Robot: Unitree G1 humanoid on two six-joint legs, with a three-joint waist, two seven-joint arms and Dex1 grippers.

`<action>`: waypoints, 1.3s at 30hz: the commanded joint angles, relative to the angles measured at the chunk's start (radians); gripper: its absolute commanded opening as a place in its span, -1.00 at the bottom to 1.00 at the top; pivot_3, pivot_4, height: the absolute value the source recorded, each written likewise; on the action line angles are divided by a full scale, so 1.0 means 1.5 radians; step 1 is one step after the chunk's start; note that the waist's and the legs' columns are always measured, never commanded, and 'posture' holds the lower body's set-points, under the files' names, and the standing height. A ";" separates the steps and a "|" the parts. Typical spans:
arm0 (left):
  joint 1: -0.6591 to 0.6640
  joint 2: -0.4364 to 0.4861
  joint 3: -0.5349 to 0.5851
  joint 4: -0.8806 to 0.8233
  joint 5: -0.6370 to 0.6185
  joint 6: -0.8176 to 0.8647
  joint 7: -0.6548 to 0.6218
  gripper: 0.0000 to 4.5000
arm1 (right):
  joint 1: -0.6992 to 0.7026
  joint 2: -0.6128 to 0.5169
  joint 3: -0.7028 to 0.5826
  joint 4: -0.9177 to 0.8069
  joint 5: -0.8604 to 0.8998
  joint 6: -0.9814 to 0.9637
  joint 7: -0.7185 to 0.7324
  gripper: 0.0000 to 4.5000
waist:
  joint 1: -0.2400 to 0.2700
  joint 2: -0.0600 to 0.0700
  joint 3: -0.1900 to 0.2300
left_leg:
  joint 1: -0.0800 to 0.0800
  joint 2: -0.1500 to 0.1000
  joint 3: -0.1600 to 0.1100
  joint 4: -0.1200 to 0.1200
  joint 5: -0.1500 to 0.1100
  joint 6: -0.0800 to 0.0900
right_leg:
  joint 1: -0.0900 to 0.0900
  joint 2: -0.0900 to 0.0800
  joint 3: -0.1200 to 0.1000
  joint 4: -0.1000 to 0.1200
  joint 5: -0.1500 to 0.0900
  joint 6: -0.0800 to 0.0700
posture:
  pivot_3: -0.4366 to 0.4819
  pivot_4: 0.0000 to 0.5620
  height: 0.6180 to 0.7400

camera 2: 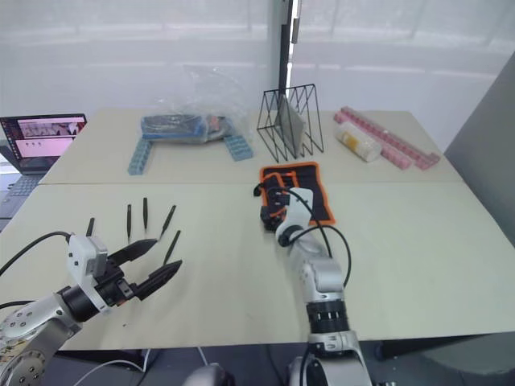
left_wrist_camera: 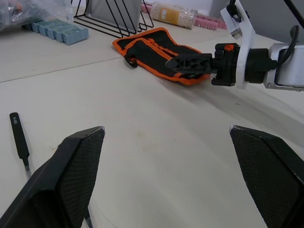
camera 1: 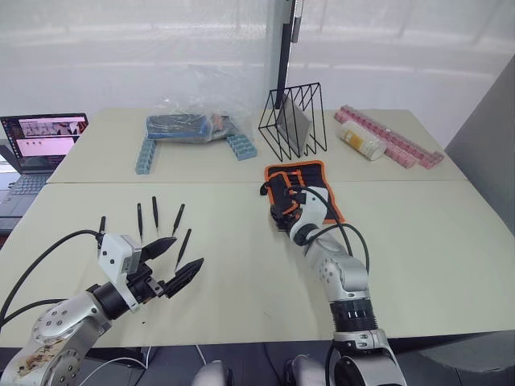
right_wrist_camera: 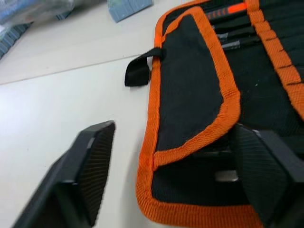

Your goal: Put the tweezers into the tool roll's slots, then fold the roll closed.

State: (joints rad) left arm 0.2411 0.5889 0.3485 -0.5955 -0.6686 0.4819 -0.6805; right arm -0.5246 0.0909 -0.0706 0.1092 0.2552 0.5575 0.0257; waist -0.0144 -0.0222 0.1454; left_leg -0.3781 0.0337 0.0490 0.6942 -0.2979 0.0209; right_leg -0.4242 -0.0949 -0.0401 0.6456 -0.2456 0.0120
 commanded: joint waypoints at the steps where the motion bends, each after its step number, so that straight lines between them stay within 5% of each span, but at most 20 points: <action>1: -0.001 0.002 0.001 -0.012 0.001 -0.017 -0.004 1.00 | -0.012 0.004 -0.006 -0.010 0.005 -0.024 0.001 0.01 | 0.000 0.000 0.000 | 0.000 0.000 0.000 0.000 0.000 0.000 | 0.000 0.000 0.000 0.000 0.000 0.000 | -0.05 -0.47 0.75; 8: 0.002 0.003 0.001 -0.008 0.003 -0.022 -0.009 1.00 | -0.014 0.001 -0.005 -0.006 0.001 -0.028 0.001 -0.98 | -0.001 0.000 0.000 | 0.000 0.000 0.000 0.000 0.000 0.000 | 0.000 0.000 0.000 0.000 0.000 0.000 | -0.05 -0.47 0.75; 17: 0.004 0.006 0.004 -0.004 0.001 -0.028 -0.013 1.00 | -0.001 -0.013 0.017 -0.013 -0.006 -0.037 0.031 -0.98 | -0.001 0.000 0.000 | 0.000 0.000 0.000 0.000 0.000 0.000 | 0.000 0.000 0.000 0.000 0.000 0.000 | -0.05 -0.47 0.75; 24: -0.015 0.018 0.002 0.017 -0.003 -0.027 -0.031 1.00 | 0.059 -0.086 0.095 -0.102 -0.004 -0.056 0.173 -0.98 | 0.000 0.000 0.000 | 0.000 0.000 0.000 0.000 0.000 0.000 | 0.000 0.000 0.000 -0.001 0.000 0.000 | -0.05 -0.47 0.75; 35: -0.124 0.081 -0.057 0.158 0.052 -0.075 -0.146 1.00 | 0.186 -0.255 0.155 -0.222 0.002 -0.092 0.375 -0.98 | 0.002 0.000 0.000 | 0.000 0.000 0.000 0.000 0.000 0.000 | 0.000 0.001 0.000 -0.002 0.000 0.000 | -0.05 -0.47 0.75; 39: -0.236 0.109 -0.134 0.292 0.132 -0.161 -0.237 1.00 | 0.222 -0.304 0.143 -0.249 0.020 -0.113 0.433 -0.98 | 0.008 0.001 0.000 | 0.000 0.000 0.000 0.000 0.000 0.000 | 0.001 0.002 0.000 -0.002 0.000 0.000 | -0.05 -0.47 0.75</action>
State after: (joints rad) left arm -0.0547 0.7314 0.1867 -0.2300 -0.5275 0.3211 -0.9708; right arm -0.2015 -0.3482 0.1523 -0.2061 0.2569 0.4228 0.6289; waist -0.0023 -0.0213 0.1460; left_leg -0.3787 0.0321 0.0485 0.6940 -0.2980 0.0212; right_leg -0.4233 -0.0923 -0.0405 0.6423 -0.2457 0.0121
